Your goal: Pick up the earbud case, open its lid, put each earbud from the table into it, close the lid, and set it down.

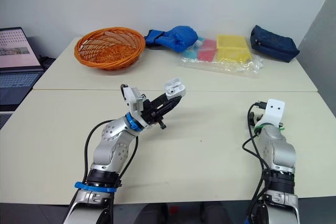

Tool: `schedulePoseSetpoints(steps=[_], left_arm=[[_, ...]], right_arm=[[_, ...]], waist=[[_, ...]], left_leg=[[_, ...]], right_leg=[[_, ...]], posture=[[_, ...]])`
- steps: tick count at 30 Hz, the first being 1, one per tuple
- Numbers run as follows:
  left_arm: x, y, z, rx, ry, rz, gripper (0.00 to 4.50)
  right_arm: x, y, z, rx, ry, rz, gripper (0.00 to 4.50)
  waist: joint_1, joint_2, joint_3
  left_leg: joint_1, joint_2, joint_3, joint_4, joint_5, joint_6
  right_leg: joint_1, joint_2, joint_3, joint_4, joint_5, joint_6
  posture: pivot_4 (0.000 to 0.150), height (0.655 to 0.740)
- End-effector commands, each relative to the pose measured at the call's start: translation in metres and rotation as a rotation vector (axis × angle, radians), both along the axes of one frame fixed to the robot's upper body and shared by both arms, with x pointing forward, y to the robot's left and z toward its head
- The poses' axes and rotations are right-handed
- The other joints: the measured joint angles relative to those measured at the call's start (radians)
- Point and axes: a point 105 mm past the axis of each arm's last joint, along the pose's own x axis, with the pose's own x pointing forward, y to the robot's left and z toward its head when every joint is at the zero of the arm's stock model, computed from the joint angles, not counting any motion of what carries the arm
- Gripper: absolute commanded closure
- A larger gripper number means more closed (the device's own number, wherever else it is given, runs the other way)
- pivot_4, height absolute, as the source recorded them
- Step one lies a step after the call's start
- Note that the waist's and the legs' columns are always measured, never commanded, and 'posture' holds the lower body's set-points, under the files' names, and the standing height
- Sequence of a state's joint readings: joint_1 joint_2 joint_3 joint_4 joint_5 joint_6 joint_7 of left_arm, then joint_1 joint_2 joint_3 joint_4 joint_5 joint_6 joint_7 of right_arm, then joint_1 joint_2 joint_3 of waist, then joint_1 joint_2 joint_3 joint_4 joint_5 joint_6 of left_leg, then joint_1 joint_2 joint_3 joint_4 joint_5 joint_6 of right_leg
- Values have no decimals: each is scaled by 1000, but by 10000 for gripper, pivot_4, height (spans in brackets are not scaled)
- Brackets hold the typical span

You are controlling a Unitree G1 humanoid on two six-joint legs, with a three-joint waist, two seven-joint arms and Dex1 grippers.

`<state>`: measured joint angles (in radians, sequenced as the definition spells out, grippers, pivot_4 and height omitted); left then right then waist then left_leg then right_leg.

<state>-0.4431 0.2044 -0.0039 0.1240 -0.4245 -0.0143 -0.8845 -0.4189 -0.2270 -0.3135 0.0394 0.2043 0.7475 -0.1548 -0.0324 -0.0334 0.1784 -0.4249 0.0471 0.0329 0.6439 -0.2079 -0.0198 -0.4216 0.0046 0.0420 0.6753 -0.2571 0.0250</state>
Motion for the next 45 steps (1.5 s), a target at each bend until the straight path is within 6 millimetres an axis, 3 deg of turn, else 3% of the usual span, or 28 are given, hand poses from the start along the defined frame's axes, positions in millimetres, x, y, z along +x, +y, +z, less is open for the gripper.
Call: schedulePoseSetpoints(steps=[1,4,13,18,22,25,28,29,31,33,39,45], left_arm=[[-4,-2,13,3,-64,-11,37317],[-4,-2,13,6,-64,-15,37317],[-3,-4,15,2,-67,-18,37317],[-3,-4,14,0,-64,-16,37317],[-5,-5,14,-1,-62,-20,37317],[-5,-4,13,-1,-61,-18,37317],[-5,-3,11,2,-59,-16,37317],[-4,-3,10,3,-59,-15,37317],[-5,-3,9,5,-60,-19,37317],[-5,-4,8,6,-62,-23,37317],[-11,-9,6,1,-63,-39,37317],[-15,-9,4,2,-55,-40,37317]], right_arm=[[1,-5,-1,-7,-4,-27,3661],[0,-3,-4,-11,7,-14,8883],[2,-9,-7,-57,17,17,40613],[-2,-16,-8,-64,22,18,41022],[-1,2,10,-96,-25,207,41023],[-5,21,39,-120,-92,442,41023],[-25,52,66,-31,-131,766,41023],[-49,54,72,-138,-85,992,41023],[-93,49,65,-270,102,1321,41023],[-110,40,61,-284,201,1435,41023],[-110,-25,43,-444,358,1474,41023],[-100,-56,25,-535,417,1435,41023]], waist=[[0,0,0],[0,0,0],[5,0,0],[5,0,0],[6,0,0],[3,0,0],[-1,1,1],[0,1,1],[16,7,2],[17,4,2],[3,2,2],[1,3,2]], left_leg=[[0,0,0,0,0,0],[1,0,0,1,0,0],[1,0,0,1,0,0],[0,-1,0,1,0,0],[0,-1,-1,0,0,0],[0,-1,0,0,0,0],[0,-1,0,0,0,0],[0,0,0,0,0,0],[0,-1,-1,-1,0,0],[0,-2,-3,-2,0,0],[0,-1,0,1,0,0],[4,-1,2,1,0,0]], right_leg=[[0,0,0,0,0,0],[1,0,0,1,0,0],[1,-1,0,0,0,0],[2,-2,0,0,0,0],[1,-1,0,-1,0,0],[1,-1,0,-1,0,0],[0,-1,-1,-1,0,0],[0,0,-1,-1,0,0],[1,0,-1,-2,0,0],[2,-2,-3,-5,-2,1],[6,0,-1,-12,3,5],[8,0,1,-12,4,5]], posture=[[1500,7400],[1500,7400],[1500,7400],[1500,7400],[1500,7400],[1500,7400],[1500,7400],[1500,7400],[1500,7400],[1500,7400],[1500,7400],[1500,7400]])
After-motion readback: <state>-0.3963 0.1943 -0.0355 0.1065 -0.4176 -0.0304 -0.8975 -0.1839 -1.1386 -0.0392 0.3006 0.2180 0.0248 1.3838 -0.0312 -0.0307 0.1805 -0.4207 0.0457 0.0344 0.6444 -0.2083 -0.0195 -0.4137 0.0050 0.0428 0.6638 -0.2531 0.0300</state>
